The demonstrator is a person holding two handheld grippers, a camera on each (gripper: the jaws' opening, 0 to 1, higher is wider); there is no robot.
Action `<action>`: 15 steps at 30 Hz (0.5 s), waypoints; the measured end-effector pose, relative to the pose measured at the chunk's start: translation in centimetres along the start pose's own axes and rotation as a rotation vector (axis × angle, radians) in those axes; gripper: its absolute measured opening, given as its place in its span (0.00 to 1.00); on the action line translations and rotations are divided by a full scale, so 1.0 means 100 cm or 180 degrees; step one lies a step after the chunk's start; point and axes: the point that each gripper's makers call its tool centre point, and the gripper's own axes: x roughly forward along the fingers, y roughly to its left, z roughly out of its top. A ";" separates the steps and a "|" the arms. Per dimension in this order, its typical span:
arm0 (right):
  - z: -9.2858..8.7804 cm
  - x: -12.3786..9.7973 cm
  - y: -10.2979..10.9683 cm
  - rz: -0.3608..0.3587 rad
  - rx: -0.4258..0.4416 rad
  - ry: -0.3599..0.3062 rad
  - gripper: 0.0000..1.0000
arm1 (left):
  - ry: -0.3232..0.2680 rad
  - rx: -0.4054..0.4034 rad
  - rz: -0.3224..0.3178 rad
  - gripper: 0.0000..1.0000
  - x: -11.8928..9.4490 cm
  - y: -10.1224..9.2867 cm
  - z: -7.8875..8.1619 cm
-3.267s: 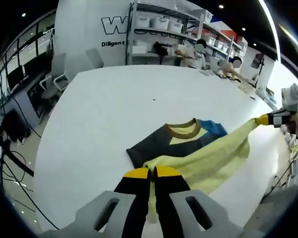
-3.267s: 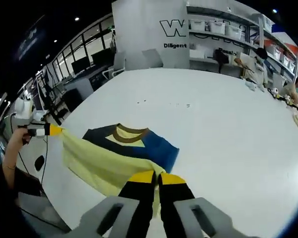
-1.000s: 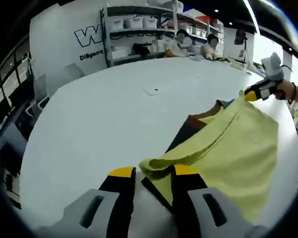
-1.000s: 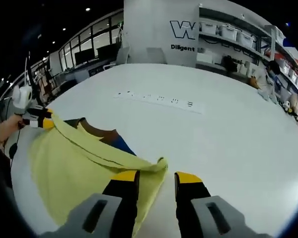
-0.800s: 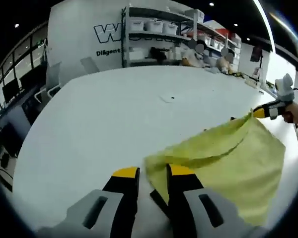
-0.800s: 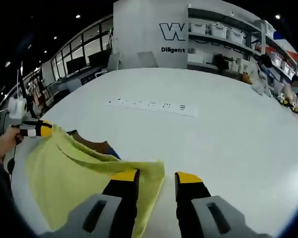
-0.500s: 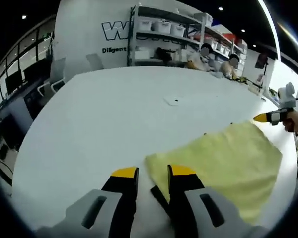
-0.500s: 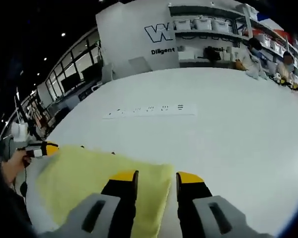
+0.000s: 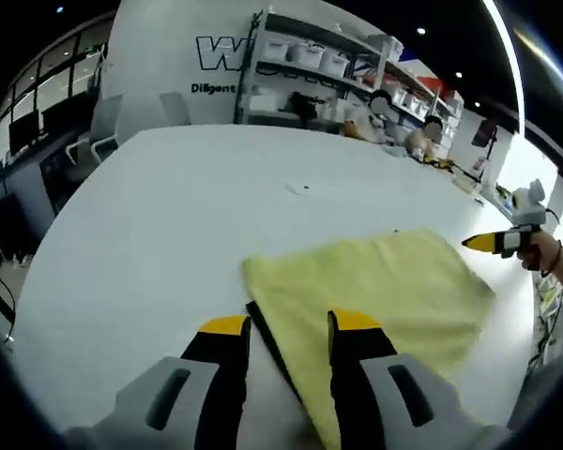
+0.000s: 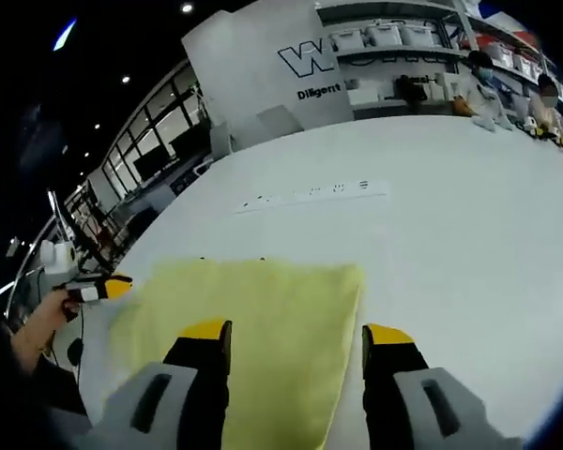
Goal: Fold the garment on the visible template until the final outline fits inside the template.
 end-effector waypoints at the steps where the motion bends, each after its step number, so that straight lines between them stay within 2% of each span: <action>1: -0.005 -0.003 0.003 0.0015 -0.0038 0.0018 0.55 | 0.0027 0.0013 -0.0051 0.36 -0.002 -0.004 -0.003; 5: -0.021 -0.014 0.010 0.0046 -0.0084 0.0066 0.56 | 0.0101 0.0059 -0.0115 0.37 -0.010 -0.012 -0.015; 11: -0.045 -0.033 0.017 0.0056 -0.0140 0.0130 0.54 | 0.0093 0.0066 -0.0157 0.37 -0.030 -0.019 -0.035; 15: -0.057 -0.041 0.019 0.0050 -0.0143 0.0169 0.52 | 0.0164 0.0197 -0.0254 0.39 -0.039 -0.028 -0.048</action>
